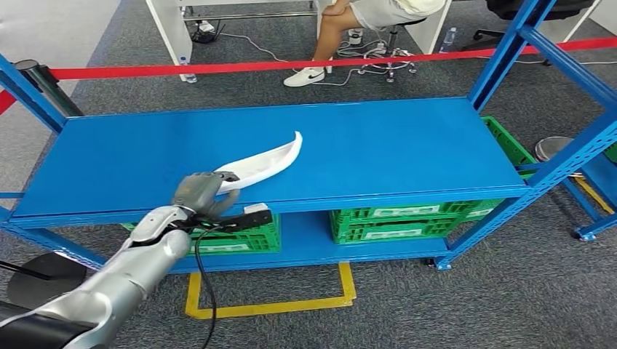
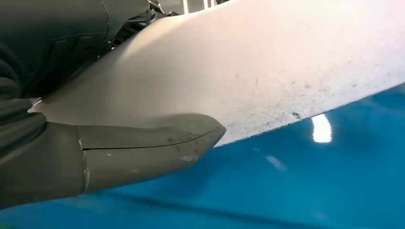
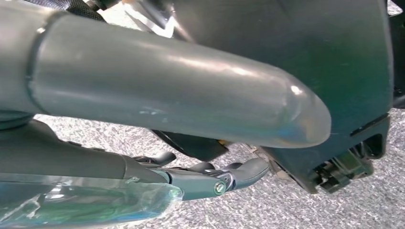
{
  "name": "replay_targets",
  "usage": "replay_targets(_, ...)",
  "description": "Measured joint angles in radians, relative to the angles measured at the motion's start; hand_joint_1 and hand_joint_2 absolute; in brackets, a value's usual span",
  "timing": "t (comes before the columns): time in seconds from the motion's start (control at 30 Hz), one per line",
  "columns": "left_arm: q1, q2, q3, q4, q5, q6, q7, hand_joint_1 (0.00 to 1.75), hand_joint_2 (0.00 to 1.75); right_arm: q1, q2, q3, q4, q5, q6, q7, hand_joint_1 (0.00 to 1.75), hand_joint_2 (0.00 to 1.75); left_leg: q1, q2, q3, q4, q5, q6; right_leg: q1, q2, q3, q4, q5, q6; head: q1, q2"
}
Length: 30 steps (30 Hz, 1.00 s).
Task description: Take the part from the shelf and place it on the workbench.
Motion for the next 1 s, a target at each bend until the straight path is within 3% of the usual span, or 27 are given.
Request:
replay_targets(0.2, 0.245, 0.04, 0.0, -0.323, 0.11, 0.025, -0.032, 1.43, 1.75, 0.032, 0.0, -0.022, 0.001, 0.0, -0.031, -0.045, 0.0, 0.0, -0.005, 0.0, -0.001, 0.001, -0.003, 0.004, -0.005, 0.0, 0.0, 0.0, -0.001, 0.003, 0.0, 0.0)
replay_targets(0.37, 0.437, 0.085, 0.012, -0.566, 0.161, 0.061, -0.064, 1.43, 1.75, 0.049, 0.016, -0.042, 0.003, 0.0, -0.192, -0.064, 0.0, 0.0, -0.006, 0.002, 0.0, -0.007, 0.012, 0.017, -0.008, 0.0, -0.002, -0.004, 0.006, 0.018, 0.0, 0.0)
replay_targets(0.43, 0.498, 0.094, 0.021, -0.638, 0.166, 0.076, -0.075, 1.43, 1.75, 0.049, 0.022, -0.046, 0.004, 0.0, -0.257, -0.065, 0.0, 0.0, 0.001, 0.006, 0.0, -0.021, 0.026, 0.026, -0.007, 0.0, -0.021, 0.035, -0.031, 0.027, 0.002, 0.0)
replay_targets(0.53, 0.58, 0.103, 0.036, -0.721, 0.181, 0.101, -0.105, 1.43, 1.75, 0.049, 0.028, -0.049, 0.008, 0.0, -0.293, -0.054, 0.0, 0.0, 0.004, 0.009, -0.007, -0.024, 0.034, 0.029, -0.014, -0.001, -0.089, 0.218, -0.132, 0.039, 0.006, 0.0)
replay_targets(0.57, 0.604, 0.105, 0.041, -0.742, 0.193, 0.111, -0.12, 1.43, 1.75, 0.05, 0.029, -0.05, 0.009, 0.0, -0.291, -0.048, 0.0, 0.0, 0.005, 0.01, -0.01, -0.024, 0.035, 0.027, -0.017, -0.001, -0.102, 0.261, -0.145, 0.042, 0.006, 0.0)
replay_targets(0.6, 0.625, 0.107, 0.045, -0.76, 0.208, 0.121, -0.138, 1.43, 1.75, 0.051, 0.03, -0.052, 0.01, 0.0, -0.284, -0.044, 0.0, 0.0, 0.006, 0.011, -0.011, -0.023, 0.036, 0.026, -0.019, -0.002, -0.096, 0.266, -0.137, 0.045, 0.006, 0.0)
replay_targets(0.63, 0.642, 0.107, 0.05, -0.777, 0.225, 0.133, -0.156, 1.43, 1.75, 0.053, 0.031, -0.056, 0.01, 0.0, -0.274, -0.041, 0.0, 0.0, 0.007, 0.01, -0.012, -0.021, 0.037, 0.023, -0.021, -0.002, -0.071, 0.232, -0.112, 0.047, 0.006, 0.0)
replay_targets(0.7, 0.67, 0.107, 0.059, -0.808, 0.26, 0.158, -0.191, 1.43, 1.75, 0.053, 0.033, -0.064, 0.011, 0.0, -0.253, -0.04, 0.0, 0.0, 0.009, 0.01, -0.015, -0.015, 0.035, 0.015, -0.024, -0.003, 0.013, 0.097, -0.059, 0.049, 0.007, 0.0)
replay_targets(0.77, 0.689, 0.107, 0.07, -0.833, 0.291, 0.176, -0.213, 1.43, 1.75, 0.052, 0.036, -0.071, 0.011, 0.0, -0.235, -0.041, 0.0, 0.0, 0.007, 0.008, -0.021, -0.007, 0.035, 0.003, -0.024, -0.001, 0.065, 0.009, -0.043, 0.043, 0.008, 0.0)
replay_targets(0.87, 0.709, 0.106, 0.087, -0.861, 0.336, 0.18, -0.227, 1.43, 1.75, 0.054, 0.04, -0.082, 0.012, 0.0, -0.215, -0.041, 0.0, 0.0, 0.006, 0.007, -0.032, 0.002, 0.038, -0.013, -0.024, 0.003, 0.062, -0.007, -0.047, 0.02, 0.006, 0.0)
replay_targets(0.9, 0.715, 0.106, 0.094, -0.867, 0.349, 0.18, -0.232, 1.43, 1.75, 0.055, 0.041, -0.086, 0.013, 0.0, -0.21, -0.042, 0.0, 0.0, 0.007, 0.006, -0.038, 0.011, 0.026, -0.018, -0.025, 0.003, 0.058, -0.009, -0.044, 0.011, 0.005, 0.0)
replay_targets(0.93, 0.721, 0.106, 0.1, -0.872, 0.36, 0.181, -0.237, 1.43, 1.75, 0.055, 0.041, -0.088, 0.013, 0.0, -0.205, -0.042, 0.0, 0.0, 0.008, 0.005, -0.048, 0.036, 0.001, -0.024, -0.026, 0.002, 0.053, -0.011, -0.039, 0.003, 0.003, 0.0)
replay_targets(1.0, 0.731, 0.105, 0.113, -0.879, 0.375, 0.183, -0.245, 1.43, 1.75, 0.055, 0.042, -0.093, 0.013, 0.0, -0.198, -0.042, 0.0, 0.0, 0.011, 0.004, -0.089, 0.144, -0.079, -0.034, -0.025, 0.001, 0.038, -0.011, -0.028, -0.01, 0.0, 0.0)
